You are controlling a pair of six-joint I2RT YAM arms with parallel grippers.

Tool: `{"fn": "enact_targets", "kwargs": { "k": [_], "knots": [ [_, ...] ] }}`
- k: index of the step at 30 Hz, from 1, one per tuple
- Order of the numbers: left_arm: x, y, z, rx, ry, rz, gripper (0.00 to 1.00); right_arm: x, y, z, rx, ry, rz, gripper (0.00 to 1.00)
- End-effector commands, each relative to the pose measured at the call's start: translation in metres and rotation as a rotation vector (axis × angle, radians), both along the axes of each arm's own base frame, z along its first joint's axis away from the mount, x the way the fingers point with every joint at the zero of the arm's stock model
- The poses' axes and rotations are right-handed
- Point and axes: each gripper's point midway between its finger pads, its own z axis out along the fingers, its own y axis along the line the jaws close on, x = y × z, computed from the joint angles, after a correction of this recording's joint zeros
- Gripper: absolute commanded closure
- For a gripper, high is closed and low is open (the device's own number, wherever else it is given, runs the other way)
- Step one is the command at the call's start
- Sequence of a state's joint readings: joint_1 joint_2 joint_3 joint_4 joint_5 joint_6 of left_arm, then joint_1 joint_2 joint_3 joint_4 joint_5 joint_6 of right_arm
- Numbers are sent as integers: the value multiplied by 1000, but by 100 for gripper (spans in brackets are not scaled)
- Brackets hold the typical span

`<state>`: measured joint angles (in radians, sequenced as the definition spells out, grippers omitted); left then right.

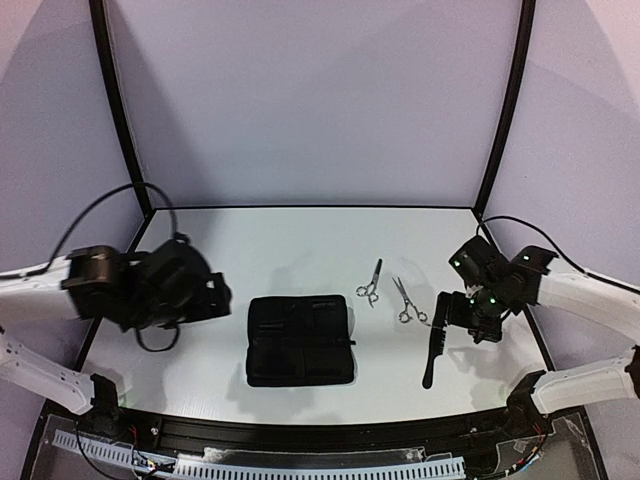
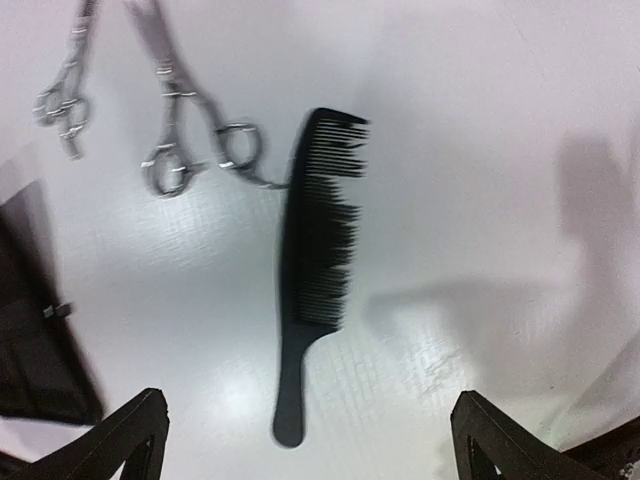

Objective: Sort the hair-cutting tools

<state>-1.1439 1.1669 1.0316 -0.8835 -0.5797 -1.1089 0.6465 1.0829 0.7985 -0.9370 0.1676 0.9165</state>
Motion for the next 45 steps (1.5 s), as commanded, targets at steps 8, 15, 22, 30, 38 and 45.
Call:
{"fn": "enact_targets", "kwargs": {
  "k": [8, 15, 22, 30, 38, 45],
  "knots": [
    [-30, 97, -27, 20, 18, 237, 1, 31, 14, -62, 11, 165, -9, 14],
    [-30, 89, -39, 48, 56, 228, 1, 38, 14, -81, -16, 207, -21, 26],
    [-31, 84, -46, 61, 77, 214, 1, 38, 9, -92, -41, 211, -50, 34],
    [-33, 83, -51, 41, 87, 210, 1, 35, 2, -104, -72, 221, -78, 44],
    [-36, 87, -57, 25, 94, 220, 1, 27, -5, -108, -116, 229, -80, 46],
    [-36, 88, -57, 18, 90, 221, 1, 24, -4, -113, -160, 241, -71, 47]
  ]
}}
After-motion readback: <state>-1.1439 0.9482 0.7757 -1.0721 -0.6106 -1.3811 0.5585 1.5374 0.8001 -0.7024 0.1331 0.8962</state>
